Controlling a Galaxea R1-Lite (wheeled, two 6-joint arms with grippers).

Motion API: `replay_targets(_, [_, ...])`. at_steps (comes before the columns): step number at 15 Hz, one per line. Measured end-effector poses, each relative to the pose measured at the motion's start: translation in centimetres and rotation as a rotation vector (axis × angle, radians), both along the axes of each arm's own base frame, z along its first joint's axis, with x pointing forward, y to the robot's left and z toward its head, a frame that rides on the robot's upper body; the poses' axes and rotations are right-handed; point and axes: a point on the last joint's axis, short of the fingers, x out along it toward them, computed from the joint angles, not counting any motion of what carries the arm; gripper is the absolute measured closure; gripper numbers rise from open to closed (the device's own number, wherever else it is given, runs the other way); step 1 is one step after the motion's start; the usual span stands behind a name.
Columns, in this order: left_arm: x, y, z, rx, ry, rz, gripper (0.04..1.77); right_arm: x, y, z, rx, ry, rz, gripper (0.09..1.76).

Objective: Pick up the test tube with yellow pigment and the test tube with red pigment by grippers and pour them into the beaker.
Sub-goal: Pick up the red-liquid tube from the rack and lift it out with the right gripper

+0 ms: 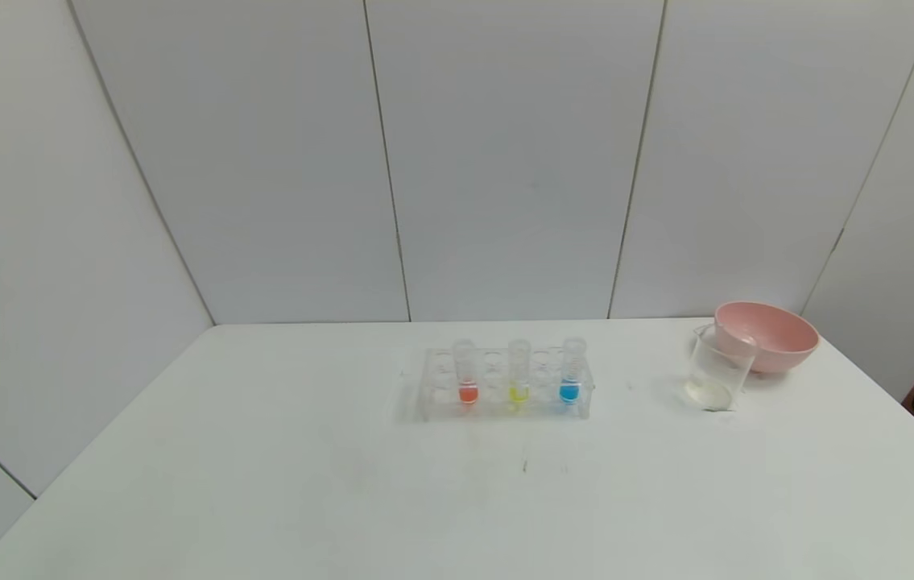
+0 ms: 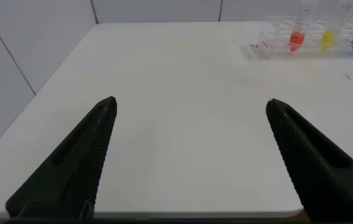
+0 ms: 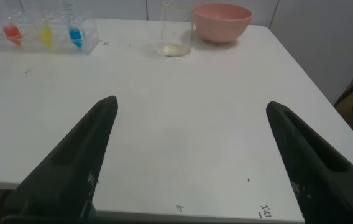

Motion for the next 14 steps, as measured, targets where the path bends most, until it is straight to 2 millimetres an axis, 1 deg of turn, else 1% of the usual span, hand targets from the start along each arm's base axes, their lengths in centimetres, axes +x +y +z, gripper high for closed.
replay_targets(7, [0.0,0.0,0.0,0.0,0.0,0.0,0.09,0.0,0.0,0.1,0.005,0.003,-0.001,0.14])
replay_targets(9, [0.0,0.0,0.0,0.0,0.0,0.0,0.09,-0.3,0.0,1.1,0.006,-0.02,0.007,0.14])
replay_targets(11, [0.0,0.0,0.0,0.0,0.0,0.0,0.09,-0.3,0.0,2.5,0.006,-0.026,0.011,0.14])
replay_targets(14, [0.0,0.0,0.0,0.0,0.0,0.0,0.09,0.3,0.0,5.7,0.019,-0.019,0.023,0.14])
